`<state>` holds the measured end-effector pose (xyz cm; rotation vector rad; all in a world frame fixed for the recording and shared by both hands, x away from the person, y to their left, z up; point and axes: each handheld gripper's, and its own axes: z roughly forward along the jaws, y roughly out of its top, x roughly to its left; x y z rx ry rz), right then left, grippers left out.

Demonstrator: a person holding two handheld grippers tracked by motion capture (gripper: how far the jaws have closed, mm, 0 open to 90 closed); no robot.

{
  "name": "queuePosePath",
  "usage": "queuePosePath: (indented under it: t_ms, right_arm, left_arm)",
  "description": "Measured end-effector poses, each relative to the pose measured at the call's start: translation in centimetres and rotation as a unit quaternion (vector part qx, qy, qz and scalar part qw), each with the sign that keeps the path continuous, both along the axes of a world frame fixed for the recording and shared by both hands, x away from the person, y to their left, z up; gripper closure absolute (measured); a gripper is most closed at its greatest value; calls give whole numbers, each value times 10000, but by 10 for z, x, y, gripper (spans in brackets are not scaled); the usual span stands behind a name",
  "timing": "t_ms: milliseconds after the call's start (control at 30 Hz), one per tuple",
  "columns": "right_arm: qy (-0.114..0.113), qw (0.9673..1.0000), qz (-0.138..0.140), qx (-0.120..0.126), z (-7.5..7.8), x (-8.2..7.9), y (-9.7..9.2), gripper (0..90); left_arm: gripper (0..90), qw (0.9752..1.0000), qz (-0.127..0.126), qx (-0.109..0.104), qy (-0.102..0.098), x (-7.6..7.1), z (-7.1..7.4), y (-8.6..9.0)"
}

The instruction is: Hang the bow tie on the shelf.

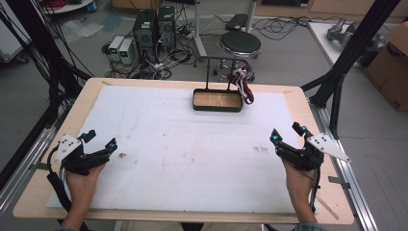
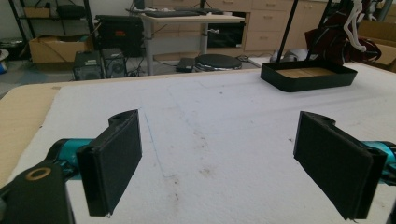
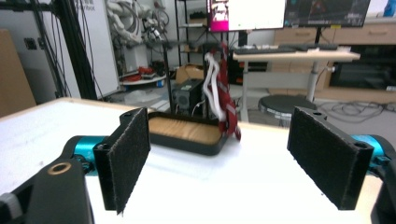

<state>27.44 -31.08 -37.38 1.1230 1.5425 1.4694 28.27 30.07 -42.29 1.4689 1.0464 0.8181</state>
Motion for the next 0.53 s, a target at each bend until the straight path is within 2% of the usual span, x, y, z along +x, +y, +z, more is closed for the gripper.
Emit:
queuePosePath:
  t_ms: [267,533]
  right_arm:
    - [362,9993,43,-28,-32,-4,6,200]
    - [313,9995,30,-35,-33,-9,8,194]
  left_arm:
    - [155,10000,-3,17,8,0,0,0]
    - [155,10000,20,51,47,1,-1,0]
